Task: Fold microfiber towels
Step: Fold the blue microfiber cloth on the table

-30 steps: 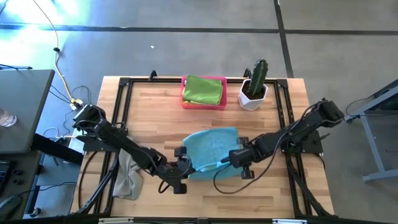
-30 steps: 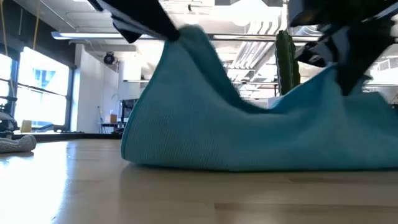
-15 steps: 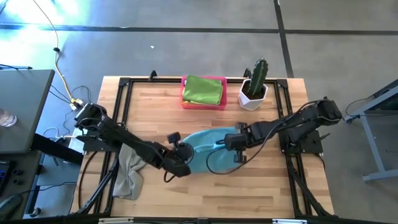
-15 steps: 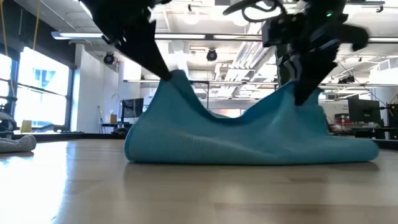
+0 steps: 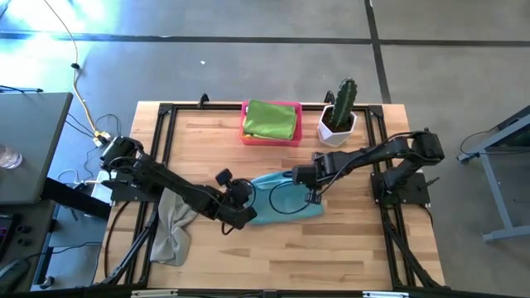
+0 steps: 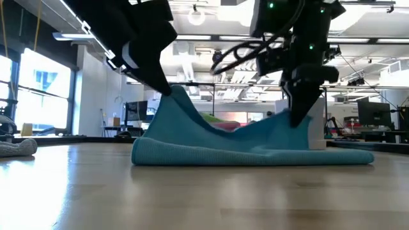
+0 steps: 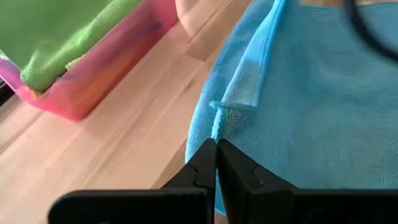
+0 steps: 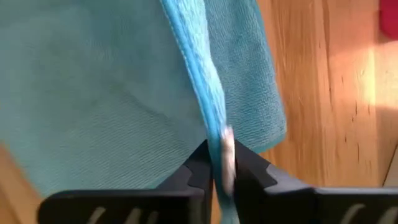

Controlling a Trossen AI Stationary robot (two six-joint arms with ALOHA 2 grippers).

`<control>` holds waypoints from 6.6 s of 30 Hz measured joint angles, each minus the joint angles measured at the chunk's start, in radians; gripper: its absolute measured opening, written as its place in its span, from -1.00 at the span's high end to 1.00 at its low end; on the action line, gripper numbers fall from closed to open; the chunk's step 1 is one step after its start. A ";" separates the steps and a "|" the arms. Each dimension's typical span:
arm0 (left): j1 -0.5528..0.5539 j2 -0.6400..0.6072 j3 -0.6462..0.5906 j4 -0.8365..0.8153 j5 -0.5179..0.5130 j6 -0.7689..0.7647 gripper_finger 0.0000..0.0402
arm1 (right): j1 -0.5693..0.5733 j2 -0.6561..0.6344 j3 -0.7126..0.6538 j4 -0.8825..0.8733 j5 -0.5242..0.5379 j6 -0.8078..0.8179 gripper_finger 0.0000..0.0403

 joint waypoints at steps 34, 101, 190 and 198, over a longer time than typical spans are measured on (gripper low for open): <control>0.078 0.011 -0.001 -0.076 0.071 -0.083 0.98 | 0.092 0.121 0.000 0.102 0.146 0.257 0.50; 0.041 0.175 0.102 -0.042 0.645 0.286 0.16 | 0.240 0.159 0.000 0.377 -0.061 0.670 0.50; -0.024 0.143 0.240 -0.034 0.811 0.471 0.16 | 0.440 0.234 0.002 0.529 0.473 1.033 0.50; -0.030 0.140 0.241 -0.134 0.820 0.451 0.16 | 0.421 0.367 0.001 0.858 0.513 0.929 0.50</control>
